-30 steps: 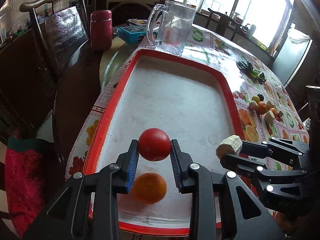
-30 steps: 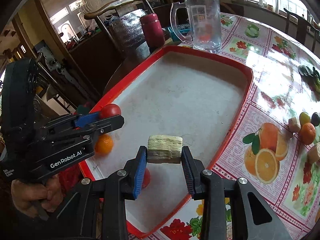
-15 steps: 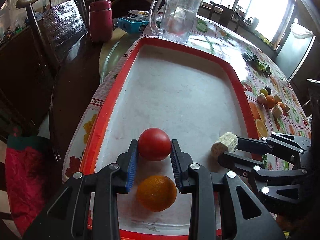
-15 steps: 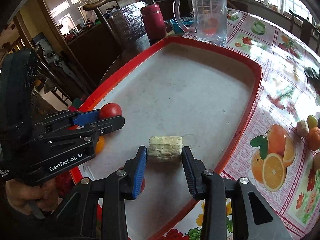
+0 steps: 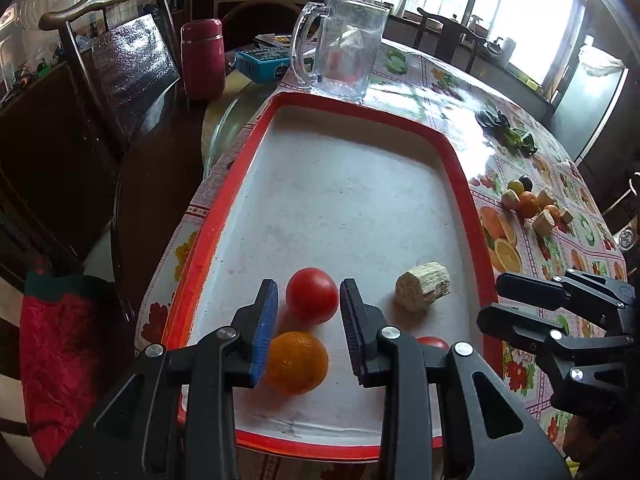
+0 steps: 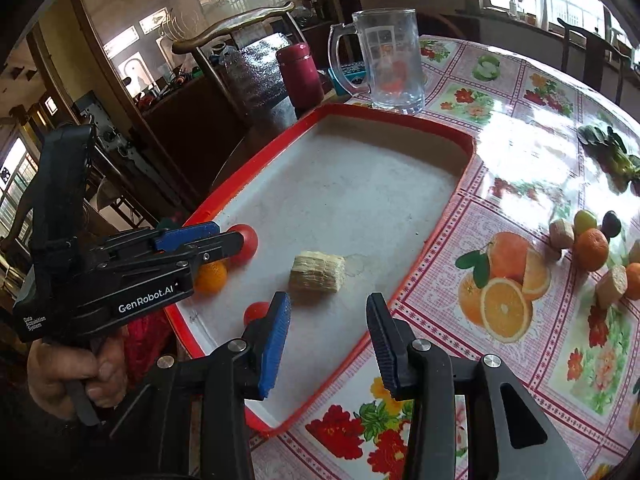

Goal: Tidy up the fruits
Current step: 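Open the left tool to drop the tomato while the right tool releases the block, then move both open tools back toward the remaining items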

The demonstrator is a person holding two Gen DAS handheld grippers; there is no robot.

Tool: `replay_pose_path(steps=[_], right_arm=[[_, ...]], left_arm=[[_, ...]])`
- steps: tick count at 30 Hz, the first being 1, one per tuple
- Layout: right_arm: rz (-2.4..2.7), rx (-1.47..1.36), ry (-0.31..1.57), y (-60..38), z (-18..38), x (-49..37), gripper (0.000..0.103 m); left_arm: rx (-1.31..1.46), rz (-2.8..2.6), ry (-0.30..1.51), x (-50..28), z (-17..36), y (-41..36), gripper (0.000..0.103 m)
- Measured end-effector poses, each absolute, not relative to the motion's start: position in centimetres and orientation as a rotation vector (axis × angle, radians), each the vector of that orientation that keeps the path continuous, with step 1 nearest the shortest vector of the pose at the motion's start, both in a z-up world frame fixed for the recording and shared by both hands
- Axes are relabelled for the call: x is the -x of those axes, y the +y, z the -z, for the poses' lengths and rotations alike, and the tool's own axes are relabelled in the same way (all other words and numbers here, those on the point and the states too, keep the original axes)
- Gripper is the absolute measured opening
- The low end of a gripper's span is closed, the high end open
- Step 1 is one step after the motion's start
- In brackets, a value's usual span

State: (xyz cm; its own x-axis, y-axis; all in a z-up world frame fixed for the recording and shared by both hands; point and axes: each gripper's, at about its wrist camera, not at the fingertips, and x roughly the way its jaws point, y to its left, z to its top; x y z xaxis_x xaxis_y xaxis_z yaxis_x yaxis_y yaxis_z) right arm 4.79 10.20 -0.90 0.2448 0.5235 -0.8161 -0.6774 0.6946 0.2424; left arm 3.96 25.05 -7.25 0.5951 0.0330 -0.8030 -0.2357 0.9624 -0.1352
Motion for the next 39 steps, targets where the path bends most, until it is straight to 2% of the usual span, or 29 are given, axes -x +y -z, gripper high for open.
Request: replay_pose_path(steps=[8,21,39], right_arm=[[-0.738,0.076,1.022,3.4,-0.2,-4.5,0.042],[-0.55,-0.035,0.998,-7.4,-0.8,-5.1,0.043],[-0.453,-0.103,0.981,-14.1,-0.8,-6.6,0.043]], left_arm=[[0.217,-0.121,0.9,-3.7,6.0,22.6,0.03],[0.142,0.043,0.895,-4.7,4.7,14.1,0.03],[0.057,0.183,0.915,-7.0,4.4,5.8,0.03]])
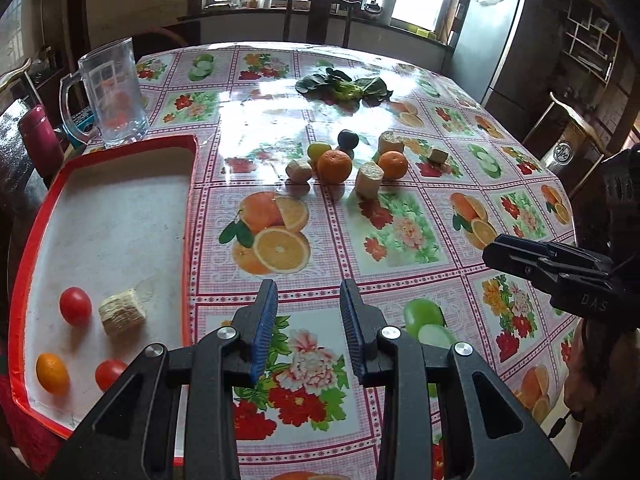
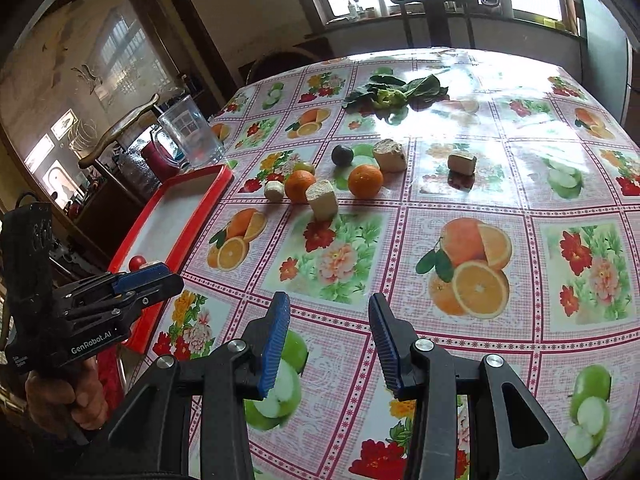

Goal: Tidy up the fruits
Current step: 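Move both open tools back toward the remaining items, then grasp a round beige bread slice with the left tool while the right grasps a beige block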

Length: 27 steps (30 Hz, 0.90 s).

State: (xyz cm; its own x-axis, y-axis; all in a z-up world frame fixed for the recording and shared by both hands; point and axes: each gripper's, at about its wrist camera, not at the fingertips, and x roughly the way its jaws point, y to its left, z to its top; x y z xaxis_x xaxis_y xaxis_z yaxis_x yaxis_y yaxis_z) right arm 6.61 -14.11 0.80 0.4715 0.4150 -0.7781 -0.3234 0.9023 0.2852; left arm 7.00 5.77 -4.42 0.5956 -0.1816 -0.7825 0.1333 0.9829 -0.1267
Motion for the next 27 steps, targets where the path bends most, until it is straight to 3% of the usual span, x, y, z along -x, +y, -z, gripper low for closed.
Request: replay_pose_path(steps=[27], right_arm=[[-0.301,-0.08,1.02,-19.8,2.3,-17.3,0.043]], left_arm=[[0.096,0.292,0.989,-15.7,7.6,-1.0,0.03]])
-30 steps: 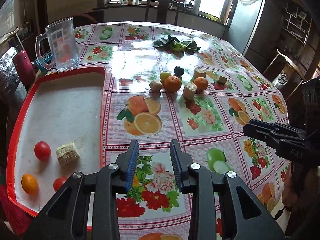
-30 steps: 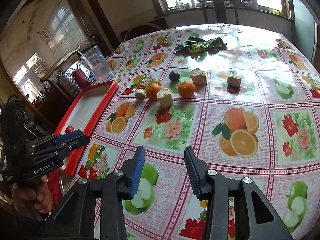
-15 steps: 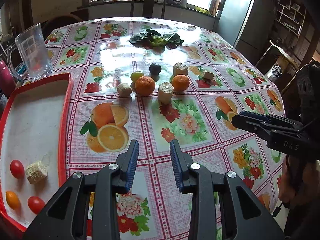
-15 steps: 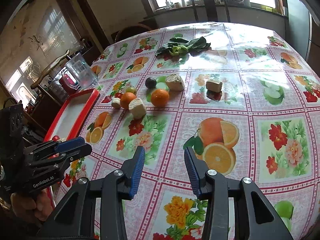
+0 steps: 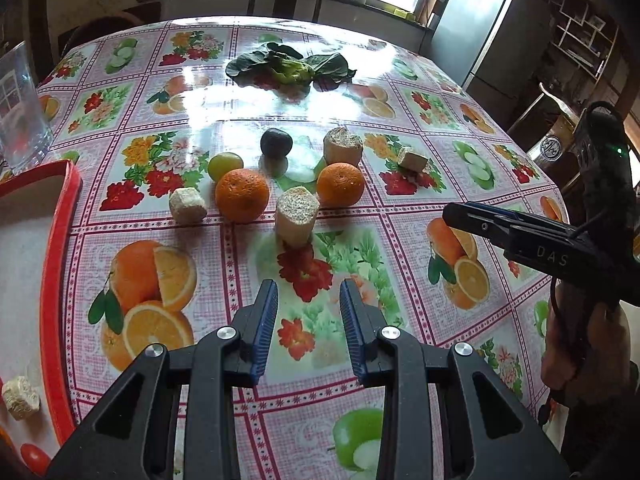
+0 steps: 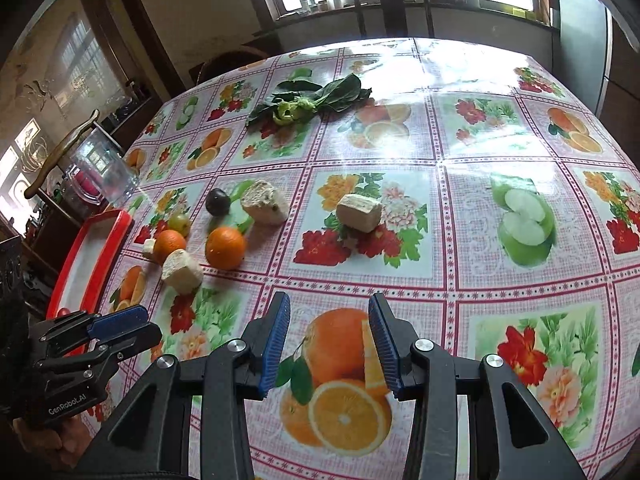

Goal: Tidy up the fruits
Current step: 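Grasp a round beige bread slice with the left tool while the right grasps a beige block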

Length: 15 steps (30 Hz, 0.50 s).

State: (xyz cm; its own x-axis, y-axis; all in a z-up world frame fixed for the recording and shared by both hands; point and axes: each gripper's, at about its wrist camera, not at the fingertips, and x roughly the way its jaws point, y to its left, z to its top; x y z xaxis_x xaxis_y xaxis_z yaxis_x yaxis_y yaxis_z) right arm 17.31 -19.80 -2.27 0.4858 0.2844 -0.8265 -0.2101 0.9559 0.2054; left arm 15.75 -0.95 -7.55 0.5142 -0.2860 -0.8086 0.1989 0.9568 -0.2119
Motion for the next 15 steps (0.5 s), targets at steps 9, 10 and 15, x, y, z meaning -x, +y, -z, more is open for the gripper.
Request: replay_pose_path(steps=[9,10,15], right_arm=[[-0.271,-0.037,1.026,-19.3,4.0,-21.7,0.043],[-0.268,-0.033,1.021,-19.2,4.0,-22.2,0.043],[-0.254,-0.005,1.001,-18.8,4.2,-23.7,0.041]], left_arm=[[0.124,0.281,1.006,-19.0,8.9,-1.4,0.03],[0.125,0.28,1.0,-19.2,8.9,-1.4,0.03],[0.126,0.275,0.983,-20.3,9.0,-1.5,0.03]])
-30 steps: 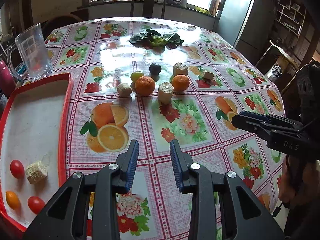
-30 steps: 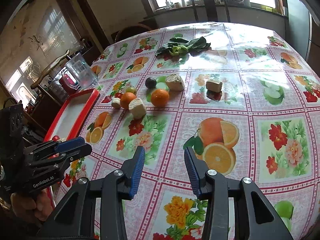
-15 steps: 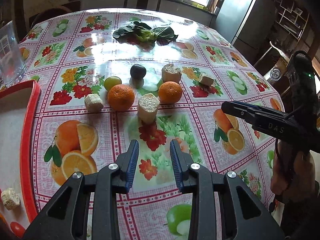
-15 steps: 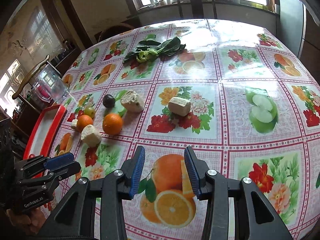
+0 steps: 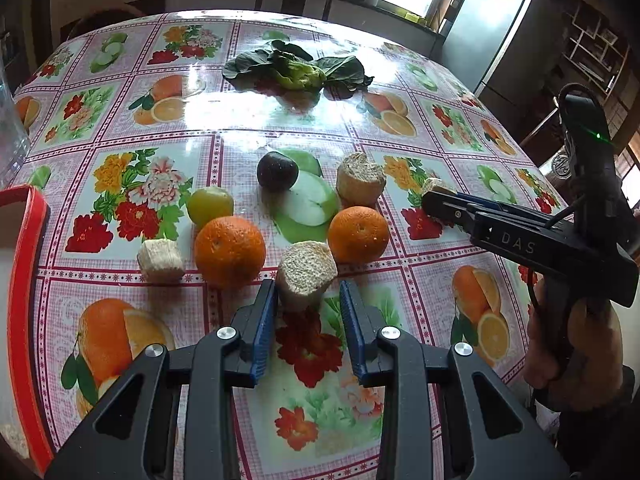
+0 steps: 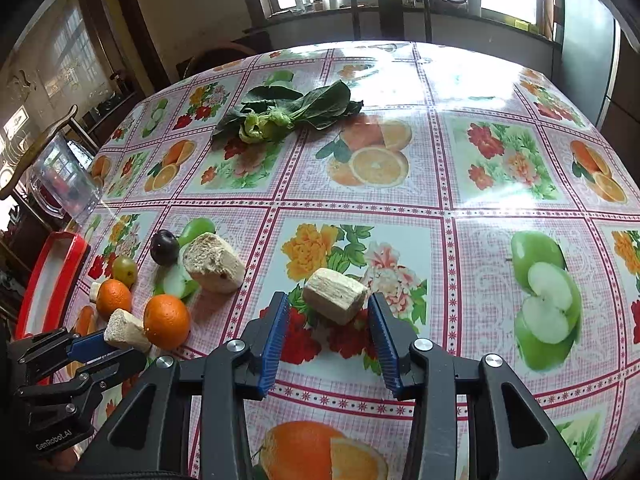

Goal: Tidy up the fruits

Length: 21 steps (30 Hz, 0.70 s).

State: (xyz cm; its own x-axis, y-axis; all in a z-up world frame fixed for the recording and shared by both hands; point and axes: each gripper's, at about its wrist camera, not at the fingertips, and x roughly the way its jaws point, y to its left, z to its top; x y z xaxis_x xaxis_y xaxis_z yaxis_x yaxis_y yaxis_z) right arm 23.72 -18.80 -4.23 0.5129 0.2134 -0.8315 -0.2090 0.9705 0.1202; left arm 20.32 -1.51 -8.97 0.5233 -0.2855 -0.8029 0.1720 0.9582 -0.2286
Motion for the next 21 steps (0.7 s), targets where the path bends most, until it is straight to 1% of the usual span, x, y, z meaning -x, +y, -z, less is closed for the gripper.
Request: replay_pose_path(steps=[1,2,3,11,21], right_arm=[[-0.252,0.001,0.997,-18.8,4.2,-23.8,0.039],[-0.245,0.011,0.993,-18.8,4.2,-23.7,0.033],[-0.25,0.013,0.991,-18.8,4.2,-23.5,0.033],[-0.299,-0.039,0.985,-19.1,3.3,-19.6,0.033],[-0.392,-0.078,0.957,-17.4,0.4,-13.7,0.033]], left_arm=[[0.12,0.274,0.979,-20.4,9.0,-1.6,0.029],[0.112,0.272,0.974,-20.4,9.0,-1.7,0.029],[0.101,0.267,0.969,-20.3,9.0,-1.8,0.026],[0.133,0.284,0.962,-18.8,9.0,-0.9,0.026],[0.169,0.269,0.936,-14.2,7.9,1.3,0.026]])
